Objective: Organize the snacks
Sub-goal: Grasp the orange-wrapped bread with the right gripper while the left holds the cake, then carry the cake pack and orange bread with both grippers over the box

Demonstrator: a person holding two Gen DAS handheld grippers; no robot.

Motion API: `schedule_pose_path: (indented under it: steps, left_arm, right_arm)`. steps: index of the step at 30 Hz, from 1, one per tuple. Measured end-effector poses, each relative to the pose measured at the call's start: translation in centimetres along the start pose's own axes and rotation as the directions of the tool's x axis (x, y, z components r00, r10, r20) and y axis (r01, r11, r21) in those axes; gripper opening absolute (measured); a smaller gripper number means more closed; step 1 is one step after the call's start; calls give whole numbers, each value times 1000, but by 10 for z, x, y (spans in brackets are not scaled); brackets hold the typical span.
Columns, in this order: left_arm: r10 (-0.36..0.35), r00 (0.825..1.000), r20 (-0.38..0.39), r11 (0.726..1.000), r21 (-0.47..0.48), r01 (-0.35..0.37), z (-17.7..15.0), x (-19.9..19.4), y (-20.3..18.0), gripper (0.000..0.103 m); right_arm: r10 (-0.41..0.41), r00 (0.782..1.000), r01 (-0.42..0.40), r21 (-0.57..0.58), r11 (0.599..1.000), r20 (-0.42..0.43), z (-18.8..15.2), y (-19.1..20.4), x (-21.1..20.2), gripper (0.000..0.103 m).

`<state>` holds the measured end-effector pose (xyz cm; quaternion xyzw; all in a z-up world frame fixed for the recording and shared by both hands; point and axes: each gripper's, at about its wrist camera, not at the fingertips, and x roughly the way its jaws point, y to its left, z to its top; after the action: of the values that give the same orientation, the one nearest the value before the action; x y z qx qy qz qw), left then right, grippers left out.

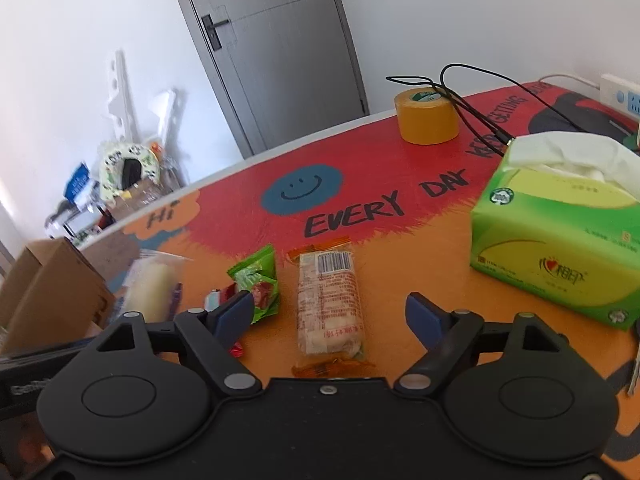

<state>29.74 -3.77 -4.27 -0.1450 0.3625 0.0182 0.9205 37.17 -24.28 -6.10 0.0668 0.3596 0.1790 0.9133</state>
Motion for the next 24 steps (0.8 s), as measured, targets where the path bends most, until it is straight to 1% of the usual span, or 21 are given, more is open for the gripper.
schedule_pose_path:
  steps: [3, 5, 7, 9, 12, 15, 18, 24]
  left_arm:
    - [2, 1000, -1, 1000, -6, -2, -1, 1, 4, 32]
    - [5, 1000, -6, 1000, -10, -5, -1, 3, 6, 32]
    - [7, 1000, -13, 1000, -15, -7, -2, 4, 9, 32]
    - [10, 1000, -15, 1000, -18, -10, -3, 4, 12, 32]
    - [12, 1000, -26, 1000, -23, -12, -7, 4, 15, 32]
    - [16, 999, -38, 1000, -20, -16, -13, 1, 15, 32]
    - [11, 999, -46, 1000, -20, -12, -18, -5, 16, 32]
    - [-21, 999, -30, 1000, -20, 21, -24, -24, 16, 32]
  right_arm:
    - [-21, 1000, 21, -32, 999, -18, -1, 5, 8, 74]
    - [-40, 999, 38, -55, 998, -36, -5, 9, 13, 65]
    - [-43, 997, 39, -51, 998, -65, -8, 8, 18, 45]
    - [-55, 997, 51, -58, 997, -57, -11, 8, 15, 38]
    - [-39, 997, 37, -42, 998, -62, -14, 7, 8, 35]
    - [-49, 997, 46, -45, 998, -63, -21, 9, 0, 35]
    - [-46, 997, 45, -19, 999, -63, -28, 9, -11, 35]
    - [-33, 998, 34, 30, 999, -45, -35, 10, -32, 35]
